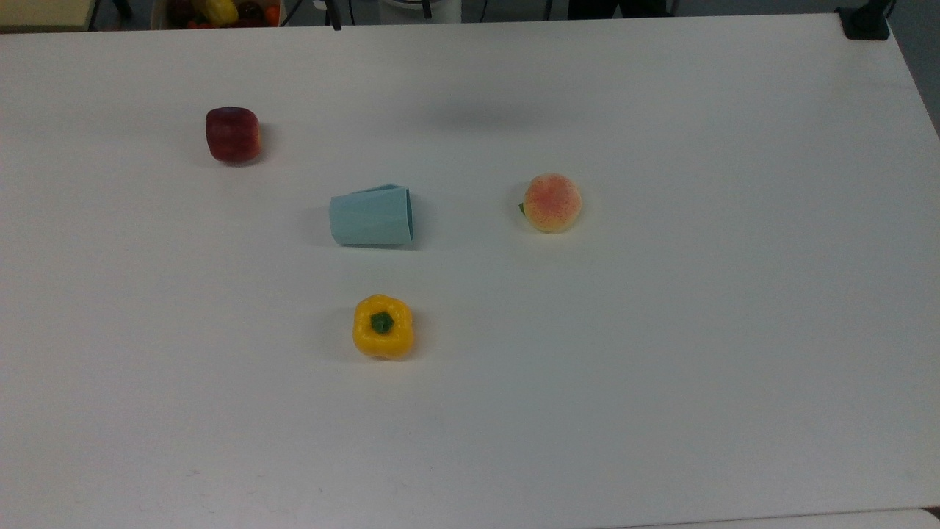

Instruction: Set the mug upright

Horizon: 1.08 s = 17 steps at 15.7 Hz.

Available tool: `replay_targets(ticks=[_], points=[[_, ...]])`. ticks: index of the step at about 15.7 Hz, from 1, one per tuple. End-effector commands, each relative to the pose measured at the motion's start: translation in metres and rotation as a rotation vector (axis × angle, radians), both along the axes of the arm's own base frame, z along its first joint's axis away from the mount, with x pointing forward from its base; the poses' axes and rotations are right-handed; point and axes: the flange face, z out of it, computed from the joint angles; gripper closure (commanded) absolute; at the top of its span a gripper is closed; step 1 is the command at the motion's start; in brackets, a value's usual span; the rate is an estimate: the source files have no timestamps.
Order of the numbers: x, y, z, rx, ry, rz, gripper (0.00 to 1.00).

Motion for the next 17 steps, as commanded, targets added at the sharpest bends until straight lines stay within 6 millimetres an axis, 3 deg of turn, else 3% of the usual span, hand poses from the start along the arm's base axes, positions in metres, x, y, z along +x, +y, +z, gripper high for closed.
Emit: replay_targets(ticks=[1, 13, 17], points=[[-0.007, -0.004, 0.004, -0.014, 0.011, 0.020, 0.00], [-0.008, -0.014, 0.008, -0.013, 0.006, -0.009, 0.00], [-0.008, -0.009, 0.007, -0.035, 0.010, 0.012, 0.00]])
